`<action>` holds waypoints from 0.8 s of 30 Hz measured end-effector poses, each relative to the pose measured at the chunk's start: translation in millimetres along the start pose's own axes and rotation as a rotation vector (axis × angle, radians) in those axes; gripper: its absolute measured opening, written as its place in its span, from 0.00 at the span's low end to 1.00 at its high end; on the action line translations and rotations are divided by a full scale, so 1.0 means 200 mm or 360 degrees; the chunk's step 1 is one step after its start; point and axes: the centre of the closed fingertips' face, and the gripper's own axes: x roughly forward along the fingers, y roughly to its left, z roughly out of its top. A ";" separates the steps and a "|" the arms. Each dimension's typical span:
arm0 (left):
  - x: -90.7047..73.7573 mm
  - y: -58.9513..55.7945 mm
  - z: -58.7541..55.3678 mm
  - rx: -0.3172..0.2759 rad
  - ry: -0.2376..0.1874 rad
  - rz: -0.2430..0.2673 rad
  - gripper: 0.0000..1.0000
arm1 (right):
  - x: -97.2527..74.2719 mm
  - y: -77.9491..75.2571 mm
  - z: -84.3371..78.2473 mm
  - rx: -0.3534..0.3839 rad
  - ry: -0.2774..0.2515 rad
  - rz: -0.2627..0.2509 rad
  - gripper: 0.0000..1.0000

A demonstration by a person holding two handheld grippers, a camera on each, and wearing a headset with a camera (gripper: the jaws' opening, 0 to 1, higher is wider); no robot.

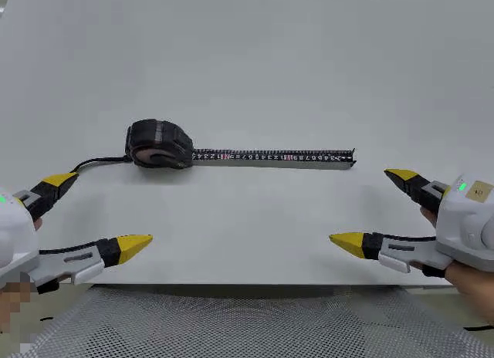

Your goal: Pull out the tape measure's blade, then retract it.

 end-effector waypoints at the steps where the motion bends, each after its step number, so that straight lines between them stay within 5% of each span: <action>1: 0.00 0.00 0.00 0.0006 -0.0004 0.0002 0.85 | 0.00 0.00 0.00 -0.0001 0.0001 -0.0001 0.83; 14: 0.04 -0.03 0.02 -0.0056 0.0026 0.0008 0.85 | 0.00 0.01 0.01 0.0015 -0.0015 0.0007 0.83; 24: 0.11 -0.05 0.12 -0.0108 -0.0002 -0.0016 0.86 | 0.00 0.01 0.01 0.0040 -0.0024 0.0014 0.83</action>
